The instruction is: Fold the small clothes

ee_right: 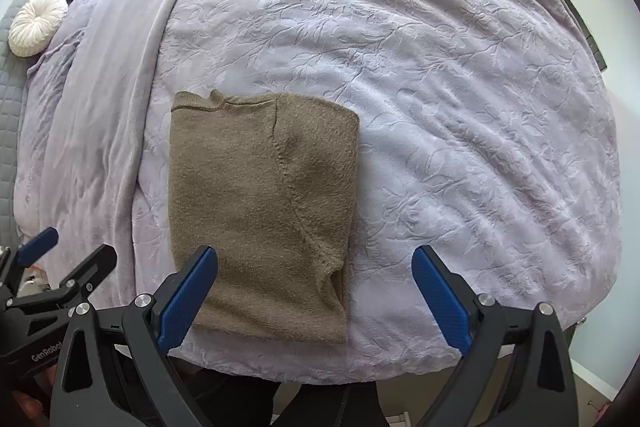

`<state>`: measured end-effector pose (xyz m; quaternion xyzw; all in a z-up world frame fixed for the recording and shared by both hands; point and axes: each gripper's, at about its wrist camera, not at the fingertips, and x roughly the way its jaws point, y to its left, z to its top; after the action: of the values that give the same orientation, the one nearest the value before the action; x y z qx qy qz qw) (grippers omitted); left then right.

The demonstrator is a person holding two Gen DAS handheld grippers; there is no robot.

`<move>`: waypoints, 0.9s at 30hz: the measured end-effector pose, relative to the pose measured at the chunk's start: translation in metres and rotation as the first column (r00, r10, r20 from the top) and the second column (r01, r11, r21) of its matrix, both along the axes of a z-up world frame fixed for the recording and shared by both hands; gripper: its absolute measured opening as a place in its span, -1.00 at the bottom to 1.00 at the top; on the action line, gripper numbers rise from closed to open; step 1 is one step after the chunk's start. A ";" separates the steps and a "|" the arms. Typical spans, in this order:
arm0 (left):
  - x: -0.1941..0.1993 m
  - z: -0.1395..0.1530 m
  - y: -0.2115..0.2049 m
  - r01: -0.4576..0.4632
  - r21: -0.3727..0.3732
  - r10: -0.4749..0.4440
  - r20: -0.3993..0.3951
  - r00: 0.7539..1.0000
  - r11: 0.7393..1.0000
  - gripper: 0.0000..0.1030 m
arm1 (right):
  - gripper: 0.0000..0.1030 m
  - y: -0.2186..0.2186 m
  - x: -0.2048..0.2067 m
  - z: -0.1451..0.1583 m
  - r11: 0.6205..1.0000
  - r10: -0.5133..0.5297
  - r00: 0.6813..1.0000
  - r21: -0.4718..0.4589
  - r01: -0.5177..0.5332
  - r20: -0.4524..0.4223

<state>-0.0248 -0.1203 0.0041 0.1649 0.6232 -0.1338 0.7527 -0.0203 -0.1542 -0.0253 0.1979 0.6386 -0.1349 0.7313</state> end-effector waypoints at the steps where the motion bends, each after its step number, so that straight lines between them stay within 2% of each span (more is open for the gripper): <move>1: 0.001 0.000 -0.001 -0.006 0.000 0.006 -0.006 1.000 1.000 1.00 | 0.91 0.000 0.001 0.000 1.000 0.001 1.000 -0.003 -0.001 -0.004; 27: 0.022 0.005 0.001 -0.043 0.032 0.044 -0.021 0.999 0.999 1.00 | 0.91 -0.008 0.017 0.010 1.000 -0.018 0.999 -0.021 0.018 -0.041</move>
<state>-0.0024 -0.1194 0.0091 0.1618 0.6367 -0.1092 0.7460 -0.0030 -0.1622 -0.0150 0.1932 0.6503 -0.1522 0.7188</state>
